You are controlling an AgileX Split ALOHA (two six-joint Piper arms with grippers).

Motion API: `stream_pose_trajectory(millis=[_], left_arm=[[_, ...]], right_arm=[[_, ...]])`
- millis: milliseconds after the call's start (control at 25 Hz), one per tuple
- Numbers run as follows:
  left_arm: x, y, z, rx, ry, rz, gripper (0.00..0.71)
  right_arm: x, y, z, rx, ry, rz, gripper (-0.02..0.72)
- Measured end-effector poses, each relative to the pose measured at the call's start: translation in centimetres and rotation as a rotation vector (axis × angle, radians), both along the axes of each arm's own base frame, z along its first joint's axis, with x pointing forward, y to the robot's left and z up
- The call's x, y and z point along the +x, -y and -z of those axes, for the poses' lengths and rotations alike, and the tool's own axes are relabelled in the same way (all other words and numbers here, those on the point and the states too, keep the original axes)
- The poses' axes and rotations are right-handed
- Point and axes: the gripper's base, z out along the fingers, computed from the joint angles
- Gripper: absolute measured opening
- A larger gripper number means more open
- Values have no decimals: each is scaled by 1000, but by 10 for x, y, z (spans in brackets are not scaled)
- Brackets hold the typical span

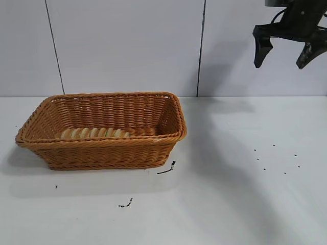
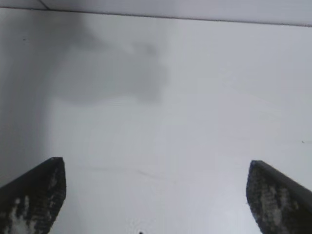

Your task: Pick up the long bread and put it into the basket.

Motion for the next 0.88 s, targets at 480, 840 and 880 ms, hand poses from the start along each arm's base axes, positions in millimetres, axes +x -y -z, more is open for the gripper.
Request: stream_pose_trajectory(millis=[480,840,880], left_arm=[[0,0,0,0,0,0,696],[0,0,0,0,0,0,696],[0,0,0,0,0,0,696]], right_arm=[[-90,-2,-49,-9,-58,-6,693],[-243,-3,-62,-33,-118,-12,693],[-261,-4,-60,-34,-116,-12,693]])
